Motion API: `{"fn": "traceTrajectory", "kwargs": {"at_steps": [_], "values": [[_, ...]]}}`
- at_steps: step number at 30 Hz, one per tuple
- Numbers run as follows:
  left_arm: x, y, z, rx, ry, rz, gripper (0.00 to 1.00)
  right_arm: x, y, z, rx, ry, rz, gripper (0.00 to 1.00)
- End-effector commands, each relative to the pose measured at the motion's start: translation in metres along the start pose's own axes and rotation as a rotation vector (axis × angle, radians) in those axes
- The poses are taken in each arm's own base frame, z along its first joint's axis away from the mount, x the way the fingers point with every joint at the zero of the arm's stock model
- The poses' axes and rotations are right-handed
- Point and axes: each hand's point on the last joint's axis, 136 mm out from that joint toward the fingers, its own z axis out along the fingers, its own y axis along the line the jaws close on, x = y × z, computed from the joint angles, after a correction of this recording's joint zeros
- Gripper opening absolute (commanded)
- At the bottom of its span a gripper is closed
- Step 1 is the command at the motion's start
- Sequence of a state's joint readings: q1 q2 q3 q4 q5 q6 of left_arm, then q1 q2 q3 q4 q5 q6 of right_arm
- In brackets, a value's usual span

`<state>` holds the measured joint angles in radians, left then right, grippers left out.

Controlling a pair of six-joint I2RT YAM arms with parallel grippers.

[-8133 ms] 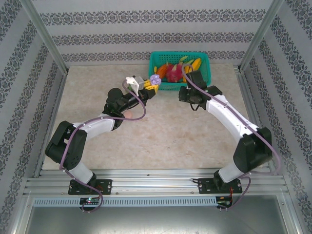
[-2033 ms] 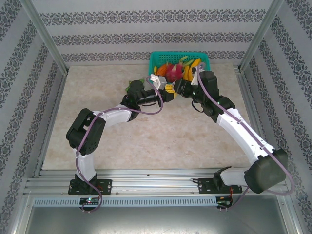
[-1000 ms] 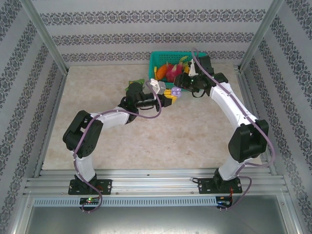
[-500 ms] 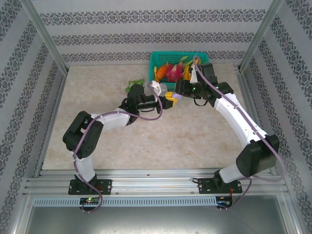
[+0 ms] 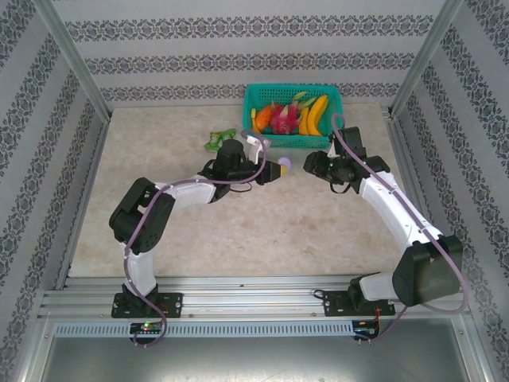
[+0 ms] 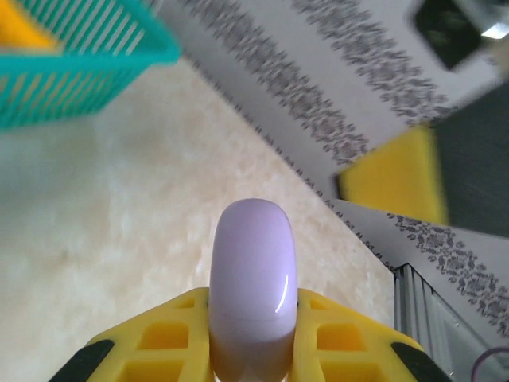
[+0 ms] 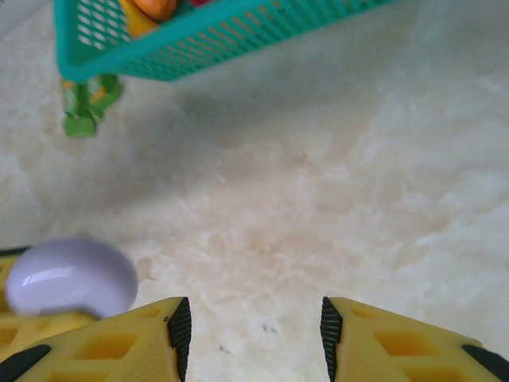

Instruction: Insert wireless bluetooth earbuds into charging case

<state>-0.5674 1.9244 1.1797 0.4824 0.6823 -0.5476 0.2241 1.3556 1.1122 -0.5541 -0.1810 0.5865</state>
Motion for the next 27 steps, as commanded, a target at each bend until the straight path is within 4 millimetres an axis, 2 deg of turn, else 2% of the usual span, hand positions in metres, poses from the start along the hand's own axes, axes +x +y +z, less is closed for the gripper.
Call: {"fn": "traceTrajectory", "kwargs": {"at_steps": [1,11,15,19,22,25,27], "values": [[0.038,0.040,0.003,-0.161,0.164,-0.297,0.00,-0.003,-0.009,-0.005,0.013,-0.055,0.031,0.49],[0.095,0.087,0.001,-0.374,0.320,-0.517,0.03,0.005,-0.018,-0.005,0.013,-0.065,0.049,0.51],[0.106,0.096,0.000,-0.419,0.352,-0.548,0.06,0.008,-0.020,-0.007,0.009,-0.067,0.048,0.52],[0.112,0.102,-0.005,-0.465,0.370,-0.546,0.16,0.010,-0.025,-0.010,0.009,-0.070,0.051,0.54],[0.116,0.106,-0.010,-0.505,0.387,-0.535,0.29,0.011,-0.027,-0.015,0.005,-0.077,0.057,0.55],[0.117,0.107,-0.017,-0.536,0.395,-0.519,0.49,0.009,-0.027,-0.022,-0.005,-0.089,0.058,0.57],[0.114,0.107,-0.024,-0.561,0.393,-0.503,0.71,0.007,-0.027,-0.027,-0.008,-0.096,0.059,0.57]]}}
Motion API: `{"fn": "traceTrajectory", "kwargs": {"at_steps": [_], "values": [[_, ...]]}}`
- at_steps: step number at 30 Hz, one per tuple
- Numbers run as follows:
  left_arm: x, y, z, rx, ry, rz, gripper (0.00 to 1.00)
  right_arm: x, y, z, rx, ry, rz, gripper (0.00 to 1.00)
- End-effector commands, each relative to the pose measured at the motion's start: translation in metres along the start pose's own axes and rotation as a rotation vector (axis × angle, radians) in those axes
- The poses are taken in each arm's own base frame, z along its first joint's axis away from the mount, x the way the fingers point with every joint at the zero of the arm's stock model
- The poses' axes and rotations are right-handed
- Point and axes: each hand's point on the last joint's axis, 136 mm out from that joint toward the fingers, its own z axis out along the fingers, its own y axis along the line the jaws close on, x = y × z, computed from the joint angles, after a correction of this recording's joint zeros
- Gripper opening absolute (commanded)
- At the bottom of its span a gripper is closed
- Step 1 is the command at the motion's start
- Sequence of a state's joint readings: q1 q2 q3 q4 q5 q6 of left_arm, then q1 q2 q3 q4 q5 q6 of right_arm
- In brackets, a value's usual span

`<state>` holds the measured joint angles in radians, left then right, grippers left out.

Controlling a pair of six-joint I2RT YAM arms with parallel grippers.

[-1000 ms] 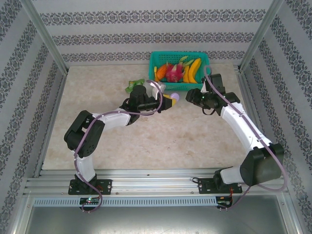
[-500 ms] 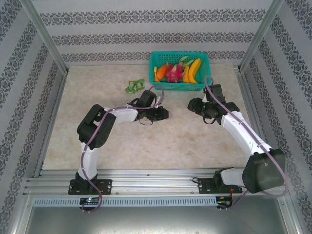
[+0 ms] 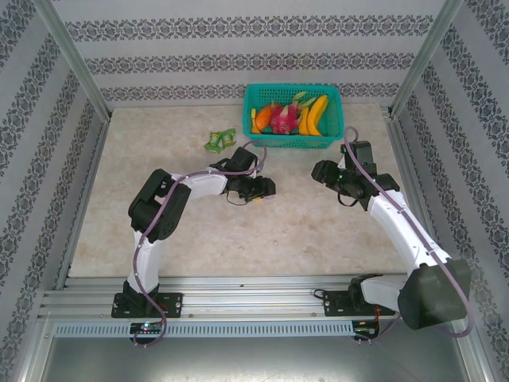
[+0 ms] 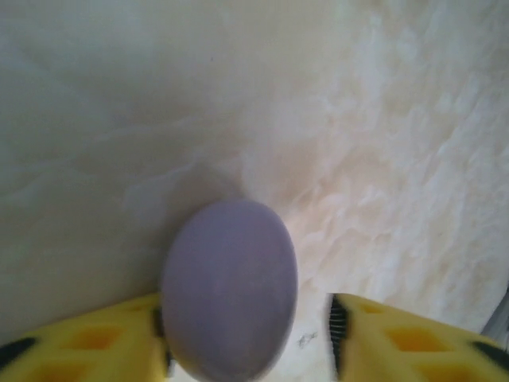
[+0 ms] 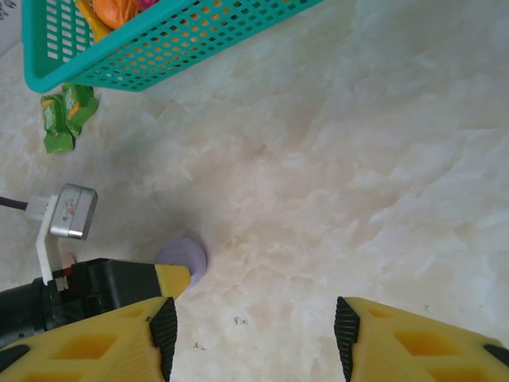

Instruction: Insert wireless bluetooth earbuds into charging case

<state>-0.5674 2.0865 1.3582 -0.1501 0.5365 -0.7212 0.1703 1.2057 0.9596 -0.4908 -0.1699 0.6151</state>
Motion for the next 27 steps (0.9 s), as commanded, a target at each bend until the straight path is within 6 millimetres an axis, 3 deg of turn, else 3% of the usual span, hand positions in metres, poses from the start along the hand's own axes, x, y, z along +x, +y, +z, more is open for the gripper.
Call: {"fn": "traceTrajectory", "kwargs": {"at_steps": [1,2,4,7,9,18,21,27], "values": [[0.008,0.030,-0.012,-0.144,0.016,-0.027,0.82,-0.003,-0.001,-0.011,-0.011,-0.020,0.000,0.57],[0.007,0.031,-0.017,-0.157,0.009,-0.020,1.00,-0.004,-0.002,-0.013,-0.009,-0.024,0.002,0.58],[0.004,0.032,-0.029,-0.183,-0.008,-0.006,1.00,-0.005,-0.004,-0.015,-0.007,-0.029,0.002,0.62],[-0.007,0.034,-0.057,-0.218,-0.060,0.016,1.00,-0.011,-0.014,-0.021,0.020,-0.052,0.010,0.78],[-0.016,0.034,-0.083,-0.250,-0.110,0.043,1.00,-0.016,-0.022,-0.026,0.044,-0.081,0.010,0.96],[-0.056,0.026,-0.222,-0.495,-0.568,0.355,1.00,-0.058,-0.081,-0.053,0.363,-0.335,-0.062,0.98],[-0.057,0.032,-0.260,-0.590,-0.765,0.503,1.00,-0.071,-0.108,-0.056,0.492,-0.485,-0.106,0.98],[-0.046,0.078,-0.307,-0.730,-0.964,0.548,1.00,-0.076,-0.122,-0.031,0.513,-0.618,-0.242,0.98]]}}
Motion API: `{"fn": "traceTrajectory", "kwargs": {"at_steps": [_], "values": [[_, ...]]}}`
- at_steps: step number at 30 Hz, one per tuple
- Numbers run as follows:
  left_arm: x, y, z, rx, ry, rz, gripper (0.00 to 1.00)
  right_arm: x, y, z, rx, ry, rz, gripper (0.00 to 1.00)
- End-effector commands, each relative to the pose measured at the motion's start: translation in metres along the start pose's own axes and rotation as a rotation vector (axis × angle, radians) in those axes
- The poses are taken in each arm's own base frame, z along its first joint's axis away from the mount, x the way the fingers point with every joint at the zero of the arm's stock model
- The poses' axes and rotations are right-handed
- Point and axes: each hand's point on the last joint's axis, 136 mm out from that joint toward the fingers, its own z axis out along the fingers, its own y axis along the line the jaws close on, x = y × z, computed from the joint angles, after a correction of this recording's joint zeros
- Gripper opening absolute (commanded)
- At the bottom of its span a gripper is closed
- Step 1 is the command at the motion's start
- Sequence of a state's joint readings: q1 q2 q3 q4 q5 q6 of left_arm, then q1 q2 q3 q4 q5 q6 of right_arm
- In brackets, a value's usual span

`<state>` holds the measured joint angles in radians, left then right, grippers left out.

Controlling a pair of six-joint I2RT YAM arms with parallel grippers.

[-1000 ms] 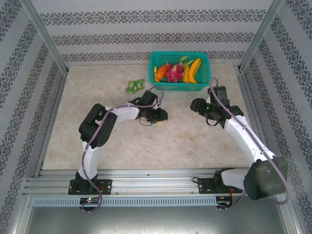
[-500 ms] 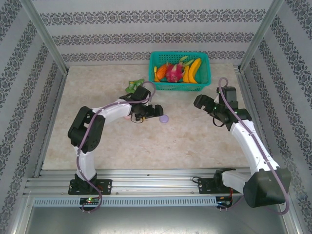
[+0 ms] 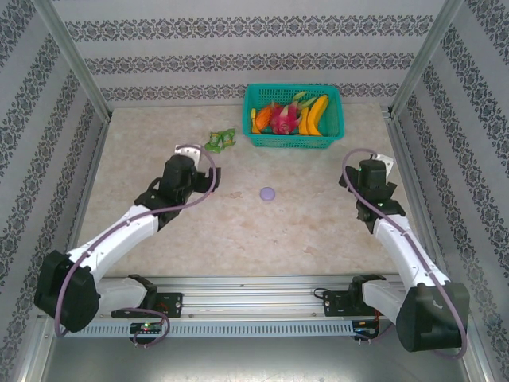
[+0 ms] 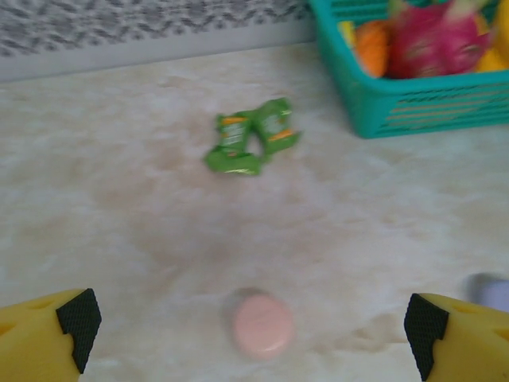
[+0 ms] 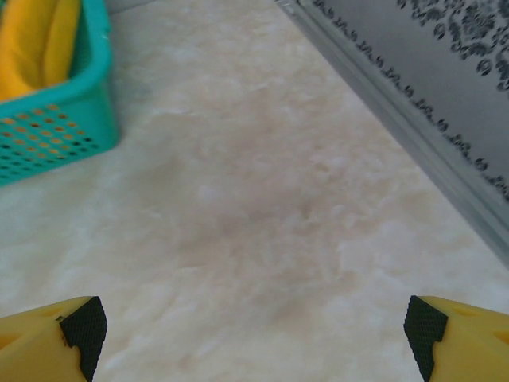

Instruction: Insert wireless bluetooth earbuds into charging case

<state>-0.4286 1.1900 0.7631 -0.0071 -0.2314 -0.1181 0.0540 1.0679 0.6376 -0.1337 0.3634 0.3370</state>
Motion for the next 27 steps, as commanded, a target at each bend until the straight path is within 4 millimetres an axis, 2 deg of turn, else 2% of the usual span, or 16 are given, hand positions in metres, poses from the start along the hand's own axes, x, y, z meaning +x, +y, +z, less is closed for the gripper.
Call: {"fn": "traceTrajectory", "kwargs": {"at_steps": [1,4,7,9,14,21,24,26,27], "values": [[-0.020,0.048,-0.005,-0.159,-0.173,0.052,1.00,-0.030,-0.005,0.010,0.044,-0.198,-0.038,0.98],[0.000,0.070,-0.005,-0.185,-0.208,0.019,1.00,-0.018,-0.002,0.024,0.036,-0.218,-0.066,0.98],[0.021,0.091,0.005,-0.240,-0.215,-0.014,1.00,-0.003,0.001,0.038,0.025,-0.224,-0.106,0.98],[0.036,0.096,0.013,-0.253,-0.189,-0.007,1.00,0.008,0.004,0.045,0.010,-0.215,-0.128,0.98],[0.057,0.110,0.030,-0.273,-0.182,-0.010,1.00,0.002,0.021,0.045,-0.083,-0.268,-0.178,0.98],[0.083,0.114,0.060,-0.201,-0.139,-0.045,1.00,0.010,0.052,0.046,-0.261,-0.271,-0.223,0.98],[0.089,0.114,0.067,-0.177,-0.116,-0.056,1.00,0.027,0.048,0.049,-0.279,-0.359,-0.194,0.98],[0.091,0.111,0.071,-0.157,-0.119,-0.050,1.00,0.020,0.052,0.050,-0.291,-0.413,-0.179,0.98],[0.094,0.112,0.072,-0.151,-0.092,-0.062,1.00,0.021,0.055,0.054,-0.298,-0.359,-0.193,0.98]]}}
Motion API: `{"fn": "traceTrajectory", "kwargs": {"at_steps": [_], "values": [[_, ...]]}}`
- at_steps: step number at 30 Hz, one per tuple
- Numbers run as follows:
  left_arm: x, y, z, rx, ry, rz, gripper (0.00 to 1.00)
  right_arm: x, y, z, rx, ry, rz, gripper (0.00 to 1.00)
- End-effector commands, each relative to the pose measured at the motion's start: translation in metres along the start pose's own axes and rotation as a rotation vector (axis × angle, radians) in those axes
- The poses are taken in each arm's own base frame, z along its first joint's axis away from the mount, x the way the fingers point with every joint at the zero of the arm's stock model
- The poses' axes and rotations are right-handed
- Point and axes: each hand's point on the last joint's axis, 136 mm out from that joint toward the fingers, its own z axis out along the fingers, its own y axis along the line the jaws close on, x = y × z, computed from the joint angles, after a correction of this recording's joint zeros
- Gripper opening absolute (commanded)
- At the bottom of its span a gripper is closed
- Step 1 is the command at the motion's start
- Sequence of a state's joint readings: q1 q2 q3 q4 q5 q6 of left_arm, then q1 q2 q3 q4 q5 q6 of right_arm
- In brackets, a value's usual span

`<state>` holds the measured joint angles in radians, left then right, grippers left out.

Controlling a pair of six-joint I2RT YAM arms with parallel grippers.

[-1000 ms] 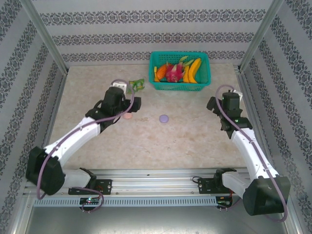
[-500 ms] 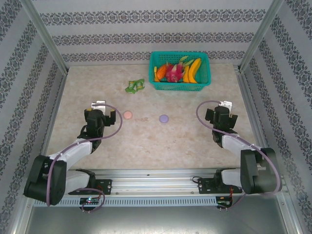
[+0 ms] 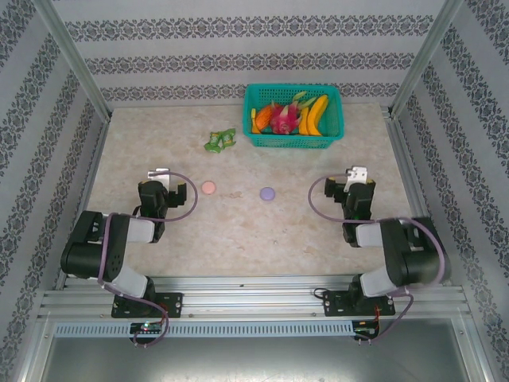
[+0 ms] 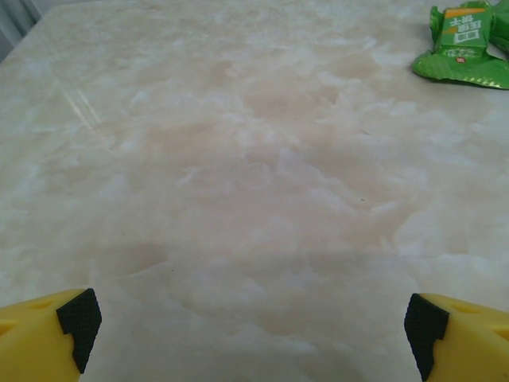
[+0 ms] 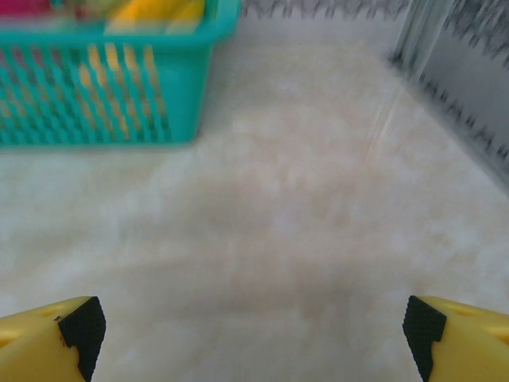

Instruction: Insert wireless bluetooth earbuds into charging case

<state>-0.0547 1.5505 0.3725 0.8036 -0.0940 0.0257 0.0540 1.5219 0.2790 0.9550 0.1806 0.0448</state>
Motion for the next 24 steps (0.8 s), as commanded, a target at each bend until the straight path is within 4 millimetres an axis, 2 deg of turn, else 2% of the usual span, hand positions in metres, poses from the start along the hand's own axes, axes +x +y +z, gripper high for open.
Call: {"fn": "traceTrajectory", "kwargs": {"at_steps": [1,3,24], "values": [[-0.022,-0.001,0.005,0.047,-0.067,-0.038,1.00,-0.034,0.009,0.004,-0.066,-0.084,0.003,0.98],[-0.021,0.002,0.008,0.067,-0.048,-0.064,1.00,-0.038,0.011,0.015,-0.087,-0.069,0.020,0.98],[-0.021,0.003,0.008,0.069,-0.048,-0.066,1.00,-0.038,0.012,0.012,-0.104,-0.061,0.011,0.98]]}}
